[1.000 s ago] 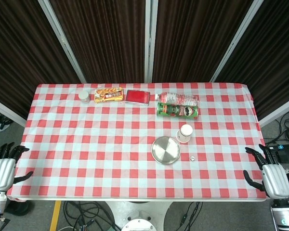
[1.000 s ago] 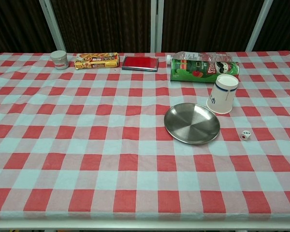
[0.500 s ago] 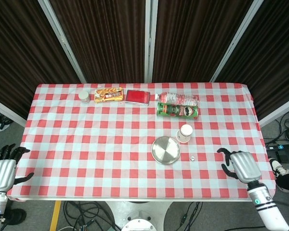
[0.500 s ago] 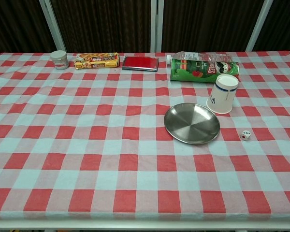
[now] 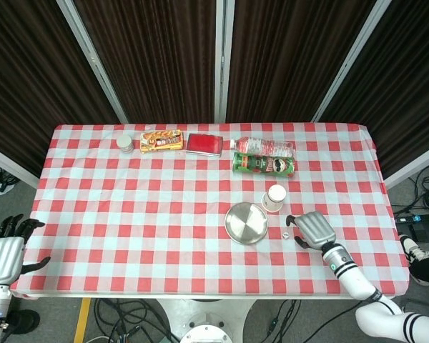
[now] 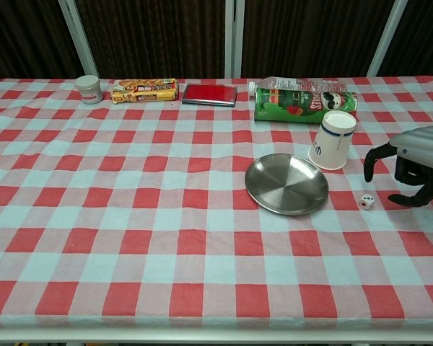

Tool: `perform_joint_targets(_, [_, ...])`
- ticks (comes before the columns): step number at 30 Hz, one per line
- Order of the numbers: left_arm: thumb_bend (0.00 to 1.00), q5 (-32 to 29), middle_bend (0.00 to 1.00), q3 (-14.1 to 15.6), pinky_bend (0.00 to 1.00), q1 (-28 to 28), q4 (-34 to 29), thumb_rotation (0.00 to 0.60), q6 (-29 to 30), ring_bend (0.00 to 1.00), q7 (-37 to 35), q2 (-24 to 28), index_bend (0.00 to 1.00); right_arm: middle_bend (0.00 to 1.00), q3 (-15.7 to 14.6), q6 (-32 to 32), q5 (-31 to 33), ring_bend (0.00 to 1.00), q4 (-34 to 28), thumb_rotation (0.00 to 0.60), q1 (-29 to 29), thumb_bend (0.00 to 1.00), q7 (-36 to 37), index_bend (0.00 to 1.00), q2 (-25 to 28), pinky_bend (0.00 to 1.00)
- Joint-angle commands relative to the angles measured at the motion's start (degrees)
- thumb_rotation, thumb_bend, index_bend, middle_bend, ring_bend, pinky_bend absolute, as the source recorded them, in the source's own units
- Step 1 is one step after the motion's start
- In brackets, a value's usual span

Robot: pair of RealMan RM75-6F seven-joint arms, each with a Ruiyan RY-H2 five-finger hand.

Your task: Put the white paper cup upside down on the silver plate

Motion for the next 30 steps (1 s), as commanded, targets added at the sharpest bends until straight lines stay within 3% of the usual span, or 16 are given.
perform_joint_targets(1, [0.07,-0.1,0.23,0.0,0.08,0.0,0.0,0.6,0.0,0.1,0.0,0.0,0.28,0.96,-0.6,-1.0,-0.3,0.94,1.4,0.6,1.1,0.25,0.9,0.4,-1.4,0.93])
perform_joint_targets(7, [0.07,-0.1,0.23,0.1,0.08,-0.1,-0.1,0.6,-0.4,0.1,0.0,0.0,0.28,0.96,-1.3,-1.3,-1.0,0.94,3.8,0.6,2.1,0.26,3.8,0.44,-3.4,0.94])
perform_joint_targets(15, [0.07,-0.3,0.23,0.2,0.08,0.1,-0.2,0.6,-0.3,0.1,0.1,-0.1,0.28,0.97,-1.7,-0.5,-1.6,0.95,7.2,0.6,3.0,0.3,4.7,0.59,-5.5,0.96])
perform_joint_targets(23, [0.07,-0.2,0.23,0.1,0.08,0.2,-0.1,0.6,-0.1,0.1,-0.2,-0.1,0.28,0.97,0.4,1.2,-3.4,0.95,2.5,0.6,5.4,0.3,8.0,0.6,-4.4,0.96])
perform_joint_targets(30, [0.07,-0.5,0.23,0.3,0.08,0.6,0.0,0.6,0.1,0.1,-0.4,-0.2,0.28,0.97,3.2,-4.6,0.0,0.95,5.7,0.6,11.1,0.3,6.1,0.58,-9.7,0.96])
